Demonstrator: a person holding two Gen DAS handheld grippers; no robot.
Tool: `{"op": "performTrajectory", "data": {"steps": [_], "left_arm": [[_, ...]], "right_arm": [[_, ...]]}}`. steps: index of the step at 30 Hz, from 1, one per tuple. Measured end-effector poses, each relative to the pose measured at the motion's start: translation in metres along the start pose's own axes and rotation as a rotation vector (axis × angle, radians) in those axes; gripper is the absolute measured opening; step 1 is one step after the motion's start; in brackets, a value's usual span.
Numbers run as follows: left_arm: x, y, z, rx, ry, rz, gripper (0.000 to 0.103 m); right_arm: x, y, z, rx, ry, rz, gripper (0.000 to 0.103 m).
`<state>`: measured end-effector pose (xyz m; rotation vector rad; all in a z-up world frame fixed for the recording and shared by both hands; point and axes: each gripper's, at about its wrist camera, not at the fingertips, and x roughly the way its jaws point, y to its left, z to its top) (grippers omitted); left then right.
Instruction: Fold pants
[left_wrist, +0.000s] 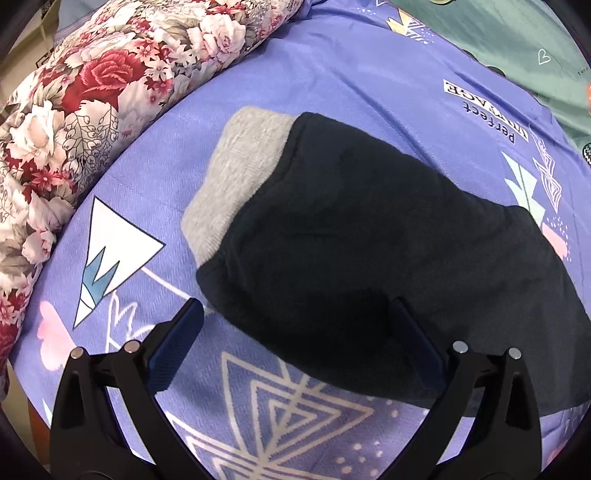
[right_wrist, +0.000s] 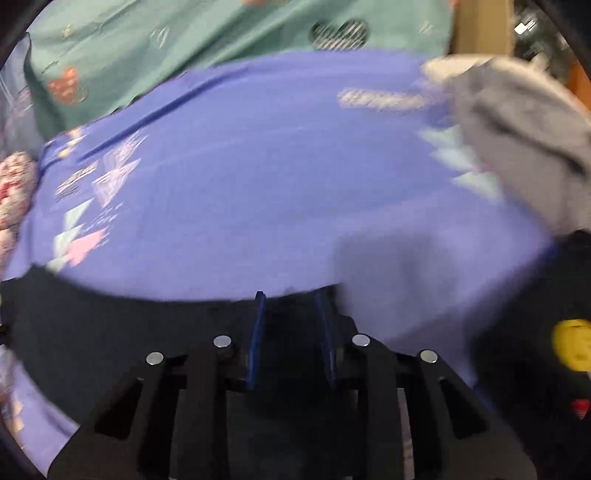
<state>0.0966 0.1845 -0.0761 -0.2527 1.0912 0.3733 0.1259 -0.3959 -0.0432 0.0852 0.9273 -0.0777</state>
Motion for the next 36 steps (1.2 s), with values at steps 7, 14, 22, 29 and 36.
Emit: {"op": "performTrajectory", "data": {"steps": [7,14,22,29,36], "left_arm": [[-0.011,-0.029,-0.015,0.108,-0.023,0.031,0.101],[-0.007,-0.023,-0.021,0.041,0.007,0.008,0.101],[0.003,-0.019,-0.025,-0.01,0.021,-0.028,0.101],[0.002,-0.021,-0.03,-0.003,-0.001,-0.015,0.101],[0.001,-0.021,-0.037,0.004,-0.024,-0.02,0.101]], "right_arm": [[0.007,-0.008,-0.028,0.006,0.133,0.246,0.035],[-0.026,-0.012,-0.042,-0.029,0.039,0.141,0.056],[-0.039,-0.036,-0.074,0.006,0.094,0.196,0.06],[-0.035,-0.022,-0.081,-0.041,0.123,0.161,0.034],[-0.04,-0.021,-0.073,-0.019,0.093,0.094,0.021]]}}
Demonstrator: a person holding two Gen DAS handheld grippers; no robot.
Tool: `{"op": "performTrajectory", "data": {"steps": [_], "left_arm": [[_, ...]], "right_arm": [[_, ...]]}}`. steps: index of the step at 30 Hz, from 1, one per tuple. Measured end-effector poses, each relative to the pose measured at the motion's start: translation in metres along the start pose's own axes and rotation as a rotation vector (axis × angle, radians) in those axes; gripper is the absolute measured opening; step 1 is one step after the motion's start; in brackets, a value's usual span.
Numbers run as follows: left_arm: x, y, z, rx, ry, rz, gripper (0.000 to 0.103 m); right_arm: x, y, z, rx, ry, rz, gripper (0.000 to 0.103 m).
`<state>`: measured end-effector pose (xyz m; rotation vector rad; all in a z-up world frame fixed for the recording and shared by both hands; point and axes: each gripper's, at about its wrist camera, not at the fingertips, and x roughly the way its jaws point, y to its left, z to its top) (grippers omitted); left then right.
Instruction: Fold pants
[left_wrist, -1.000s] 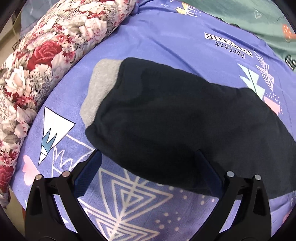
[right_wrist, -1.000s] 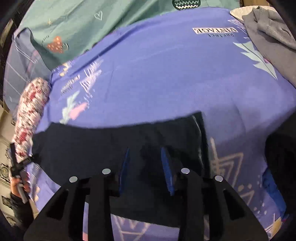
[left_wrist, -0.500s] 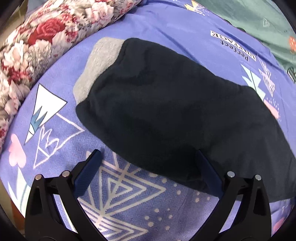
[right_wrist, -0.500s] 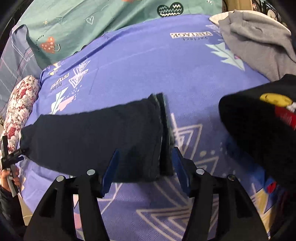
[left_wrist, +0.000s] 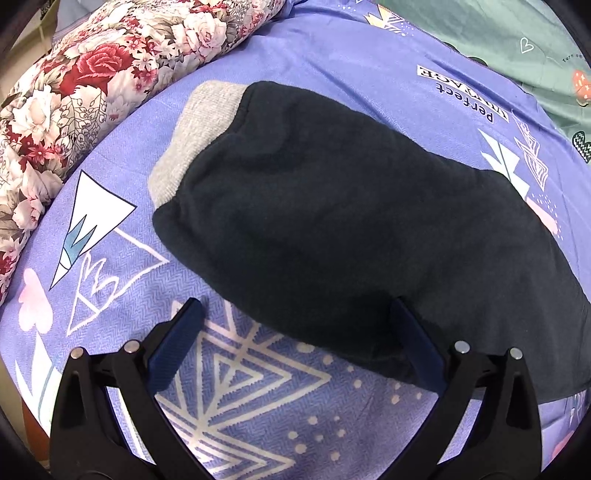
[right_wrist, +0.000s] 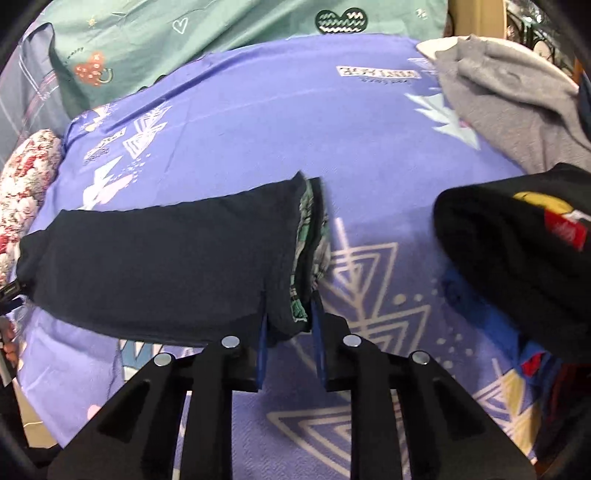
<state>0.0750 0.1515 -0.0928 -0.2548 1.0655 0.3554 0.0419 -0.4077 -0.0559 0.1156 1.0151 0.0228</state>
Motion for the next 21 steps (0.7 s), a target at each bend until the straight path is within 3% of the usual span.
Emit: {"op": "performTrajectory", "data": {"steps": [2,5,9,12,16,20,21], "left_arm": [[0.0,0.0,-0.002,0.0,-0.003,0.001,0.101],[-0.001,0.0,-0.002,-0.002,-0.008,0.001,0.101],[-0.001,0.0,-0.003,-0.005,-0.014,-0.003,0.101],[-0.001,0.0,-0.004,-0.007,-0.017,-0.004,0.101],[-0.002,0.0,-0.004,-0.004,-0.015,-0.01,0.101],[-0.002,-0.001,-0.004,-0.004,-0.016,-0.01,0.101],[-0.002,-0.001,-0.004,-0.004,-0.016,-0.01,0.101]], "right_arm": [[0.009,-0.002,-0.001,0.013,0.038,-0.012,0.025],[0.007,-0.01,0.001,0.058,0.032,-0.068,0.05],[-0.003,-0.023,0.002,0.145,0.017,-0.015,0.054],[-0.009,-0.026,0.002,0.183,-0.014,0.035,0.064],[0.006,-0.022,0.002,0.19,0.043,0.052,0.064],[0.011,-0.019,0.003,0.214,0.033,0.061,0.066],[0.011,-0.016,0.004,0.202,0.027,0.044,0.041]]}}
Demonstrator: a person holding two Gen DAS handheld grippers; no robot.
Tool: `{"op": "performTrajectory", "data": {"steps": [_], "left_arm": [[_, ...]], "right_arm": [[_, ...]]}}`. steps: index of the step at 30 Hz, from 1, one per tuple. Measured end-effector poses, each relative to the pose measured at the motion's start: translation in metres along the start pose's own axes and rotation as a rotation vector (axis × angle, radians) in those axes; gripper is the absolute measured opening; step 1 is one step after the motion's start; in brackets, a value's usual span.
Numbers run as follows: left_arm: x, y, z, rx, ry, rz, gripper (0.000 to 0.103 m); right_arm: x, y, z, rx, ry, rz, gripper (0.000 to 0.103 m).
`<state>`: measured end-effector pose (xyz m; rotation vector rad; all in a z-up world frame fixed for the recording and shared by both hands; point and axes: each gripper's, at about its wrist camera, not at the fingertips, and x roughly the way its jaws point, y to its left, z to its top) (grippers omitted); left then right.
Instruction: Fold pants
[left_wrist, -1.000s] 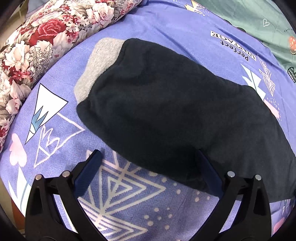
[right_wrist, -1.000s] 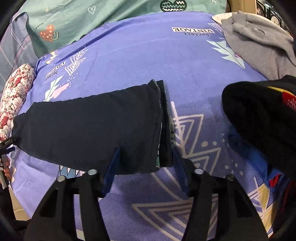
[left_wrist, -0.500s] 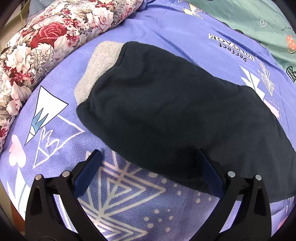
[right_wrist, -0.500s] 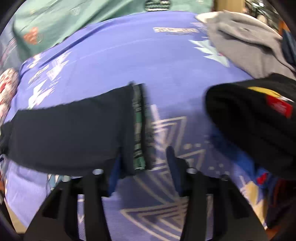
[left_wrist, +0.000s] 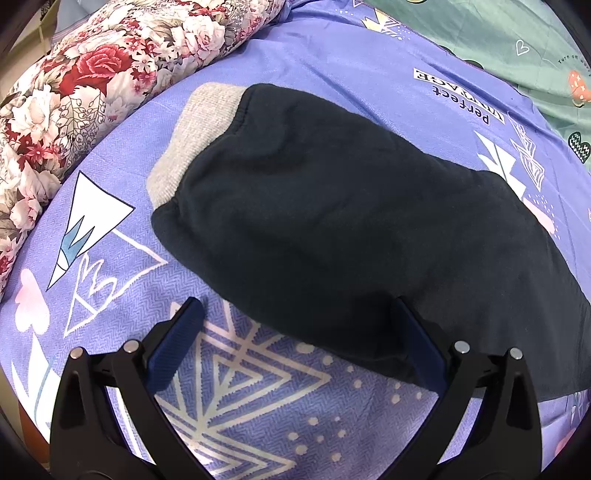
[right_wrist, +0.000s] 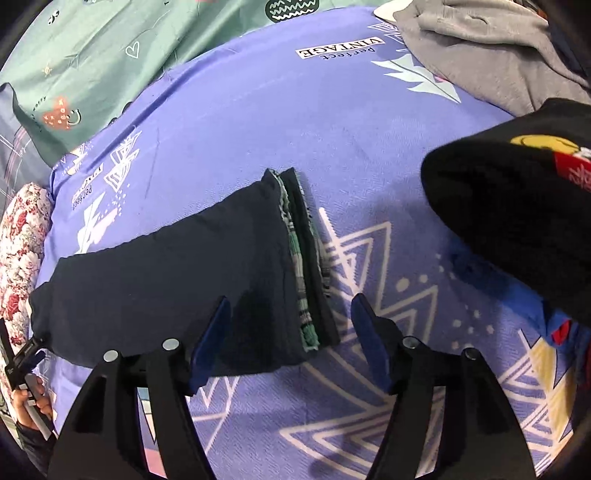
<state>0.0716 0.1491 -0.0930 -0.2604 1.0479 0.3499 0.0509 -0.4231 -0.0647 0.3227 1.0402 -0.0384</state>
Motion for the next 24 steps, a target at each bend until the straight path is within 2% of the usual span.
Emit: {"op": "performTrajectory", "data": {"steps": [1,3,6,8,10,11,12,13,15,18,21,23,24], "left_arm": [[0.0,0.0,0.0,0.001,0.0,-0.001,0.101],[0.0,0.0,0.0,0.001,0.0,-0.003,0.101],[-0.001,0.0,0.0,0.0,-0.001,-0.007,0.101],[-0.002,0.0,0.0,0.001,-0.002,-0.012,0.101],[-0.003,0.001,-0.001,0.002,-0.001,-0.017,0.101],[-0.003,0.001,-0.001,0.001,-0.002,-0.021,0.101],[-0.005,0.002,0.0,-0.001,-0.004,-0.032,0.101],[-0.007,0.001,-0.001,0.001,-0.006,-0.043,0.101],[-0.017,-0.002,-0.003,0.022,-0.036,-0.059,0.101],[-0.038,-0.02,-0.006,0.108,-0.106,-0.056,0.101],[-0.04,-0.04,-0.007,0.177,-0.076,-0.11,0.101],[-0.036,-0.051,-0.008,0.2,-0.052,-0.142,0.101],[-0.032,-0.056,-0.009,0.219,-0.049,-0.134,0.101]], "right_arm": [[0.001,0.001,0.0,-0.009,-0.006,-0.018,0.025],[0.003,0.001,0.003,0.0,-0.003,-0.04,0.024],[0.0,0.013,0.003,-0.087,-0.048,-0.179,0.023],[-0.001,0.019,0.004,-0.113,-0.053,-0.21,0.023],[-0.005,0.019,0.004,-0.101,-0.061,-0.215,0.029],[-0.011,0.014,0.005,-0.068,-0.069,-0.215,0.048],[-0.018,0.008,0.004,-0.027,-0.078,-0.204,0.064],[-0.023,0.004,0.003,-0.005,-0.079,-0.186,0.067],[-0.035,-0.008,0.0,0.052,-0.064,-0.085,0.068],[-0.04,-0.022,-0.009,0.146,-0.011,0.042,0.069],[-0.034,-0.025,-0.015,0.21,0.036,0.135,0.069],[-0.025,-0.021,-0.018,0.229,0.065,0.156,0.069],[-0.021,-0.019,-0.019,0.236,0.076,0.164,0.07]]}}
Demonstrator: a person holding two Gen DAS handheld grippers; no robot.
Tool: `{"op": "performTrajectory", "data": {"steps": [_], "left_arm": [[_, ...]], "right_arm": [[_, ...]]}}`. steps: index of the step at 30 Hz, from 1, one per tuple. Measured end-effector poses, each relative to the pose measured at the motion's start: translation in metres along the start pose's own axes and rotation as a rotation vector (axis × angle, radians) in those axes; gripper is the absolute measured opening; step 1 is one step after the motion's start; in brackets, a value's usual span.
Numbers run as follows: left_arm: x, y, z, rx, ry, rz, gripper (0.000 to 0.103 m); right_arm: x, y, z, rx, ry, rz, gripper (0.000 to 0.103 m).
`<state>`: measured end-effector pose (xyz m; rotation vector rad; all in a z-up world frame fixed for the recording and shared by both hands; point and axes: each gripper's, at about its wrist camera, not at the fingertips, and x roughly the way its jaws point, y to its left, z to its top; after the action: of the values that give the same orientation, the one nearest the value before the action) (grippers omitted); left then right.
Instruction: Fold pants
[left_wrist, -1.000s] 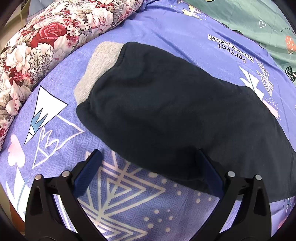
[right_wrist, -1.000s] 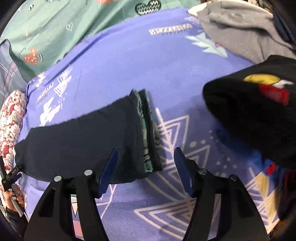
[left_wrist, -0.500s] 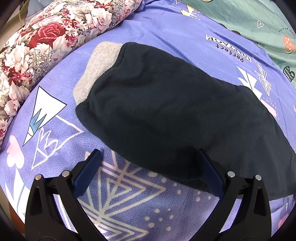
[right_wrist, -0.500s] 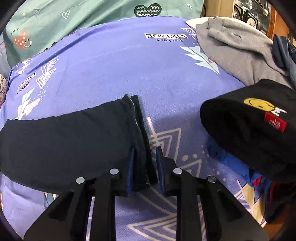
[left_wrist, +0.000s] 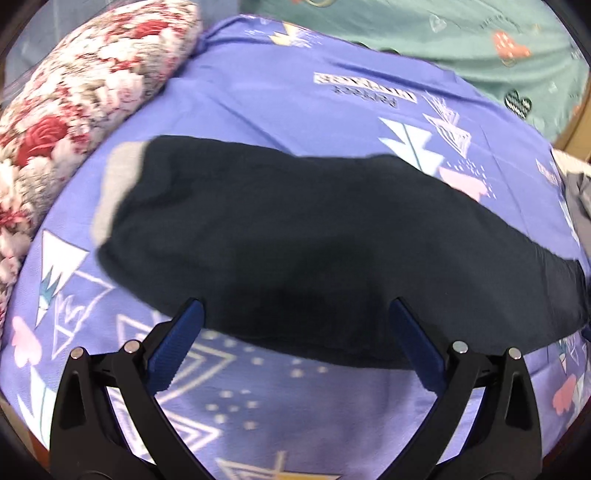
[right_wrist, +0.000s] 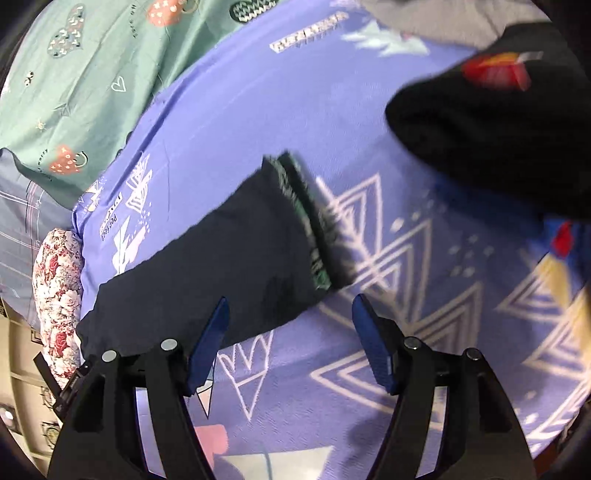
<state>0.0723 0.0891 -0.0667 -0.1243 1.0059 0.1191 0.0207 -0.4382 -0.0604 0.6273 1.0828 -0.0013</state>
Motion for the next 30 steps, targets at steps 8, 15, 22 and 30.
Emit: {"op": "performTrajectory", "data": {"steps": [8,15,22,30], "left_arm": [[0.025,-0.029,-0.003,0.132,0.036,0.101,0.101],[0.02,-0.02,0.002,0.115,0.053,0.047,0.101],[-0.006,0.019,0.008,-0.054,0.002,-0.035,0.101],[-0.015,0.05,0.004,-0.135,-0.007,-0.014,0.101]], "right_arm": [[0.022,0.012,0.017,0.054,-0.065,0.045,0.059],[0.015,0.04,0.024,0.024,-0.086,0.082,0.013],[-0.012,0.162,0.017,-0.27,-0.094,0.254,0.013],[0.1,0.281,-0.052,-0.526,0.156,0.295,0.013]]}}
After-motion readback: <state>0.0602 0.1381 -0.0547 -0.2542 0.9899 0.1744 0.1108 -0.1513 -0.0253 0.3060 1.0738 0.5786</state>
